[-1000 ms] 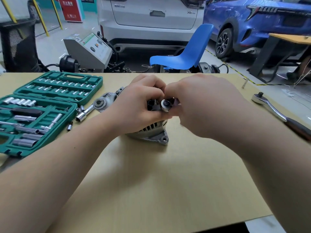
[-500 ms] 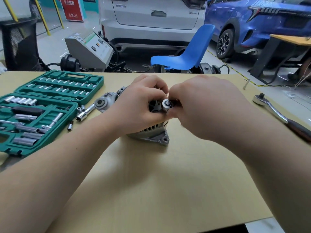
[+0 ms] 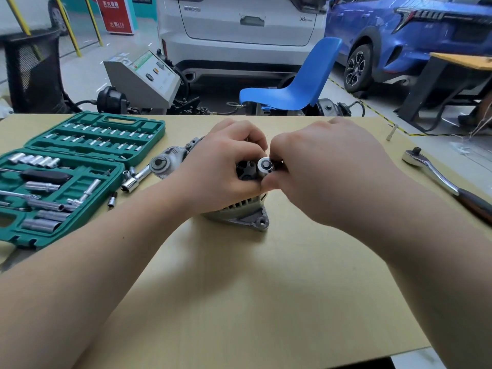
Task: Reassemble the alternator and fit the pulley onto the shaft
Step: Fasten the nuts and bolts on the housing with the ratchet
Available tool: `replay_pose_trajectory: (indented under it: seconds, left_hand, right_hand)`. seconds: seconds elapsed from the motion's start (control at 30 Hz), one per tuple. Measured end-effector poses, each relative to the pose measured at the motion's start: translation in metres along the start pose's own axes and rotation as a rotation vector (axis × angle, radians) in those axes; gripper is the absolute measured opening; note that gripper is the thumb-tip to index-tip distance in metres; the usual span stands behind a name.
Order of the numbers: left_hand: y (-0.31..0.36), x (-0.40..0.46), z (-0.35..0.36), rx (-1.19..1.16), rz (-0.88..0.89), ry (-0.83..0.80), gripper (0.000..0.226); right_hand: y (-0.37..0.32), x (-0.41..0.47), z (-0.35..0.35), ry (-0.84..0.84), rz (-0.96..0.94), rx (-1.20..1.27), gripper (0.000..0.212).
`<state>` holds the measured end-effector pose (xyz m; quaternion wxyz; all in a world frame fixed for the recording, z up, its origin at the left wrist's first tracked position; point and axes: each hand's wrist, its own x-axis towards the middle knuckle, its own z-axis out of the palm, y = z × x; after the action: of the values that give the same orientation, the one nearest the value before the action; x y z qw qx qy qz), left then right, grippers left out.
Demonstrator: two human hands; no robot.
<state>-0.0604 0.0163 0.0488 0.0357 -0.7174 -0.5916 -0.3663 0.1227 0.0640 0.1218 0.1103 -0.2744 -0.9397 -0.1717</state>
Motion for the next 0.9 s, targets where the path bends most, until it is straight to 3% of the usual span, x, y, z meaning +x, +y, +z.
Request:
replay_pose_trajectory:
  seconds: [0.1, 0.2, 0.37, 0.53, 0.7, 0.8, 0.9]
  left_hand:
    - [-0.0003, 0.0004, 0.0002, -0.002, -0.008, -0.010, 0.036]
    - [0.0011, 0.0015, -0.0007, -0.019, -0.007, -0.019, 0.030]
    - [0.0012, 0.0011, -0.0021, -0.040, 0.002, -0.024, 0.021]
    - [0.0000, 0.0009, -0.0016, -0.053, -0.032, -0.009, 0.048]
    - [0.0041, 0.0025, -0.0027, -0.089, -0.029, -0.015, 0.020]
    - [-0.0003, 0.0023, 0.0000, -0.068, -0.026, -0.010, 0.025]
    - [-0.0005, 0.0017, 0.0020, -0.043, -0.029, 0.015, 0.044]
  right_hand:
    - [-0.0066, -0.0033, 0.0001, 0.018, 0.027, 0.018, 0.036]
    - [-0.0064, -0.0033, 0.0003, 0.014, 0.007, 0.048, 0.023]
    - [-0.0015, -0.0013, -0.0037, -0.037, -0.008, 0.060, 0.025]
    - [-0.0074, -0.0036, 0.0009, -0.014, -0.003, 0.062, 0.042]
    - [-0.0039, -0.0020, 0.0006, -0.033, -0.022, 0.093, 0.027]
    - [0.0000, -0.0010, -0.0013, -0.057, 0.009, 0.107, 0.022]
    - [-0.0029, -0.0015, -0.0005, -0.069, 0.078, 0.161, 0.035]
